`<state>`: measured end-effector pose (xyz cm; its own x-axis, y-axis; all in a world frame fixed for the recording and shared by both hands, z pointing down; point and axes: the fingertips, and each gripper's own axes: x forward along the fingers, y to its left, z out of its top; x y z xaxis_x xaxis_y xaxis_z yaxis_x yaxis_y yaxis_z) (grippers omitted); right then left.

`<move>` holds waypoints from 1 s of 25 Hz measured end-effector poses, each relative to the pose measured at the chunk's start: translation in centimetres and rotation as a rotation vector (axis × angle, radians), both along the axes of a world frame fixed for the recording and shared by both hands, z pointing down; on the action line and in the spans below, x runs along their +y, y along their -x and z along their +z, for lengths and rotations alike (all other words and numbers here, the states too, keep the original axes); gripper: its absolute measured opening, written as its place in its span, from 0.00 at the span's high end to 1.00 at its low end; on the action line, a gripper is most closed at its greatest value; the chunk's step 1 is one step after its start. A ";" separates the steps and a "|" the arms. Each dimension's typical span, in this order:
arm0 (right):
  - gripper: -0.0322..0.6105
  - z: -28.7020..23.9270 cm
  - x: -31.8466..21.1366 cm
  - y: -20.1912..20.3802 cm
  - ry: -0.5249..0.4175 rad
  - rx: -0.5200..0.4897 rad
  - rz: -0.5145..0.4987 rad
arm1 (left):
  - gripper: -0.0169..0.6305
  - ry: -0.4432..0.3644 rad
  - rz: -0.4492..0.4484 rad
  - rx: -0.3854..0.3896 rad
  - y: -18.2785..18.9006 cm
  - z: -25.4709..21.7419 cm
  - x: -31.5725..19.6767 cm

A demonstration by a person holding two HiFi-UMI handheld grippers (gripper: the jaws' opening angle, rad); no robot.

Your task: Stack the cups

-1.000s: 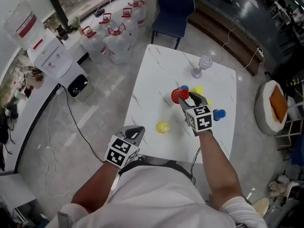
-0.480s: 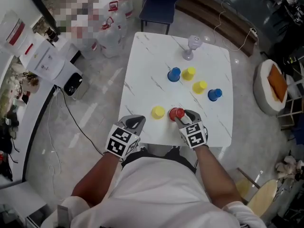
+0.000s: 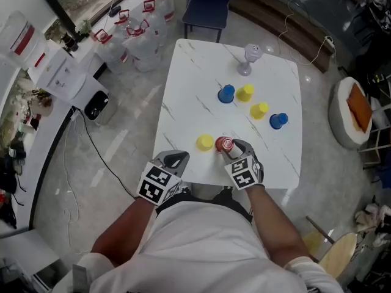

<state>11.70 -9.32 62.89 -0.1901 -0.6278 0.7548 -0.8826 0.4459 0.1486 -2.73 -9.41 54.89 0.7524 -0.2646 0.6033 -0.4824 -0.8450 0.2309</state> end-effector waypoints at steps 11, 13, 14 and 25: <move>0.56 -1.3 0.3 0.6 0.009 -0.048 -0.038 | 0.96 0.010 -0.011 0.000 -0.4 0.3 -0.4; 0.56 -3.6 -0.4 0.2 -0.041 -0.111 -0.007 | 0.96 0.008 -0.025 0.004 -0.4 0.2 -0.8; 0.58 -4.8 -1.2 -0.3 -0.070 -0.140 0.014 | 0.96 0.008 -0.034 0.004 -0.3 0.2 -1.0; 0.63 -4.9 -14.8 -5.9 -0.108 -0.154 0.097 | 0.96 -0.006 -0.168 0.001 1.8 -0.9 -1.5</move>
<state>17.55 -24.12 57.99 -0.2328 -0.7243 0.6489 -0.9367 0.3464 0.0506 -4.50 -10.89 54.02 0.6975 -0.3907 0.6006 -0.6172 -0.7535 0.2266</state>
